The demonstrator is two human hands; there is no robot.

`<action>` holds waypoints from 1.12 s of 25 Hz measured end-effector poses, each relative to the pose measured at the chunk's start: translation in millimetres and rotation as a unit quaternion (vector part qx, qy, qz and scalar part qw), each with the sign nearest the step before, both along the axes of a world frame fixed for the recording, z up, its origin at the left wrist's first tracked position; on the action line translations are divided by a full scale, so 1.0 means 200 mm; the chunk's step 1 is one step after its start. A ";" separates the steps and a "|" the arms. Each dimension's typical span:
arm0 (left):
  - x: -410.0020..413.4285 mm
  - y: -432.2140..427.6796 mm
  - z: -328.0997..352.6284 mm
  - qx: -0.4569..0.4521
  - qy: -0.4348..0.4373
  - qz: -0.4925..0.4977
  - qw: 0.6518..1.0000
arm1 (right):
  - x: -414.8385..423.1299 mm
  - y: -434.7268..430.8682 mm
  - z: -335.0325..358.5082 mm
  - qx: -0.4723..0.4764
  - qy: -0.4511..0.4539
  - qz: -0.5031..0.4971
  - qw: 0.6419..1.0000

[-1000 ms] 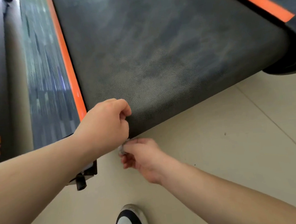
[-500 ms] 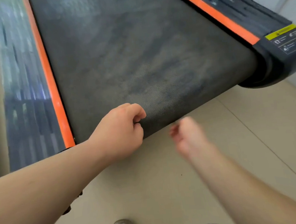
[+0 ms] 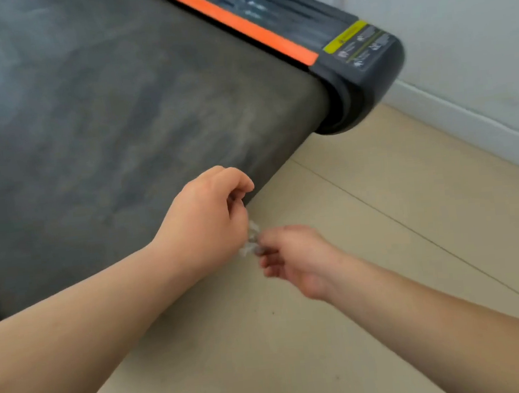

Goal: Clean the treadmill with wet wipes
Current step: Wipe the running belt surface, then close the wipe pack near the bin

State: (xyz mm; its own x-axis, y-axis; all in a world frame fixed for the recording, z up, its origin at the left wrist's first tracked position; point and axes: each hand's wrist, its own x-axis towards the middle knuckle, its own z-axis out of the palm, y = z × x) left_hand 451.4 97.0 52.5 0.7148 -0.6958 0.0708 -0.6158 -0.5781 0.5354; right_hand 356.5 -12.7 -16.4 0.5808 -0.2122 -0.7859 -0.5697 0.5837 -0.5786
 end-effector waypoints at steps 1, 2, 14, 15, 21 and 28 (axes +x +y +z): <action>-0.02 -0.07 -0.01 0.002 -0.005 -0.034 0.999 | -0.04 -0.11 0.05 -0.011 -0.003 -0.038 0.999; -0.06 -0.12 -0.01 0.006 -0.003 -0.060 0.998 | -0.08 -0.20 0.11 -0.016 -0.006 -0.069 0.997; -1.06 -0.30 0.79 -0.005 0.345 -0.021 0.938 | -1.10 -0.27 1.01 0.059 -0.005 -0.197 0.979; -1.12 -0.29 0.88 0.013 0.346 -0.051 0.937 | -1.19 -0.24 1.10 0.059 0.002 -0.199 0.978; -1.44 -0.25 1.27 0.088 0.319 -0.166 0.929 | -1.69 -0.06 1.56 0.026 0.027 -0.268 0.963; -2.21 -0.32 1.47 0.118 0.365 -0.218 0.897 | -2.44 0.11 1.75 0.016 0.074 -0.435 0.897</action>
State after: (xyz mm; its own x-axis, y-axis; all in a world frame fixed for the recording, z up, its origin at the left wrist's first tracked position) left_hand 9.2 32.8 345.7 0.1672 -0.8547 -0.4914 -0.3452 -0.5176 0.7829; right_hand -131.0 10.1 332.8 0.0945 -0.5105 -0.8546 0.0399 0.8597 -0.5092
